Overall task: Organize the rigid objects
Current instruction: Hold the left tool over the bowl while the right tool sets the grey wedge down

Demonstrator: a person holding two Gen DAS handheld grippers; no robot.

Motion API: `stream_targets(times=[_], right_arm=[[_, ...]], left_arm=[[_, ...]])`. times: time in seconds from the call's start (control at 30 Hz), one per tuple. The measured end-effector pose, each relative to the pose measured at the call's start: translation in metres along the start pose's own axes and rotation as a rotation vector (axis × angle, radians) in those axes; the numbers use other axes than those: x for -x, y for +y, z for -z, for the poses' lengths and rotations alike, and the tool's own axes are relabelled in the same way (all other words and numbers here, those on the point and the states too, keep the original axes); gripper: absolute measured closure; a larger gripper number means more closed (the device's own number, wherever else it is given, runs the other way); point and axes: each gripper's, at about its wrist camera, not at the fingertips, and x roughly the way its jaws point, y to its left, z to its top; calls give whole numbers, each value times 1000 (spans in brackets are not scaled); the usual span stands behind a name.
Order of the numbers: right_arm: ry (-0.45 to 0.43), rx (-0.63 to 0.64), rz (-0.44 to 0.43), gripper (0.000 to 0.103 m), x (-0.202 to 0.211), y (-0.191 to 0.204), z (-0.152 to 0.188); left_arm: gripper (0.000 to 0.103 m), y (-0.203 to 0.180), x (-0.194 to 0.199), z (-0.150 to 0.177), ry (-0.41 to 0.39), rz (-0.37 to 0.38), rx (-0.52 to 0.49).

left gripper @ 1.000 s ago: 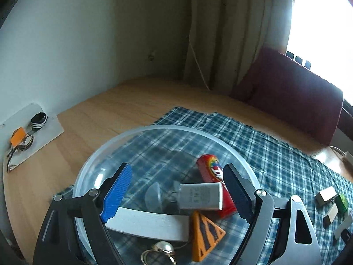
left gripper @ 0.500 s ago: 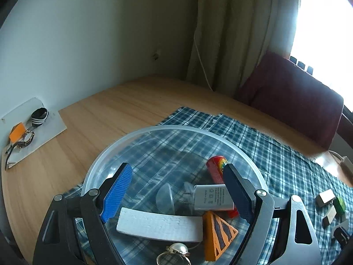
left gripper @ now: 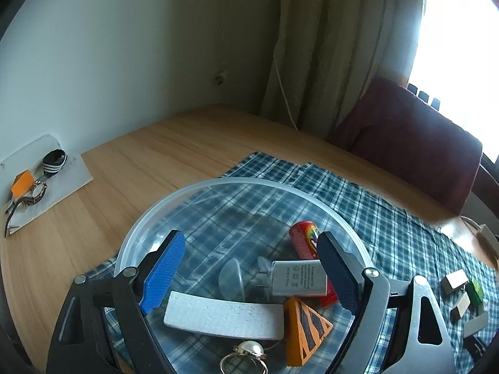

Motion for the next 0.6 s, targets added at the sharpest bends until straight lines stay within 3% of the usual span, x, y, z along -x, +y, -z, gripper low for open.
stream_targets(times=[0.1,0.23,0.47,0.6], right_arm=[[-3,-21,26,46,-1,-10,-3],[10,-59,48,46,-7,-23,-9],[45,-78,-4,46,-16,-18,-11],[34,-87,29,46,-19,-18,-14]], left_arm=[[15,1,0,0,1,1,1],[15,1,0,1,2,2,-2],[15,1,-2,1,13,3,4],[15,1,-2,1,13,5,7]])
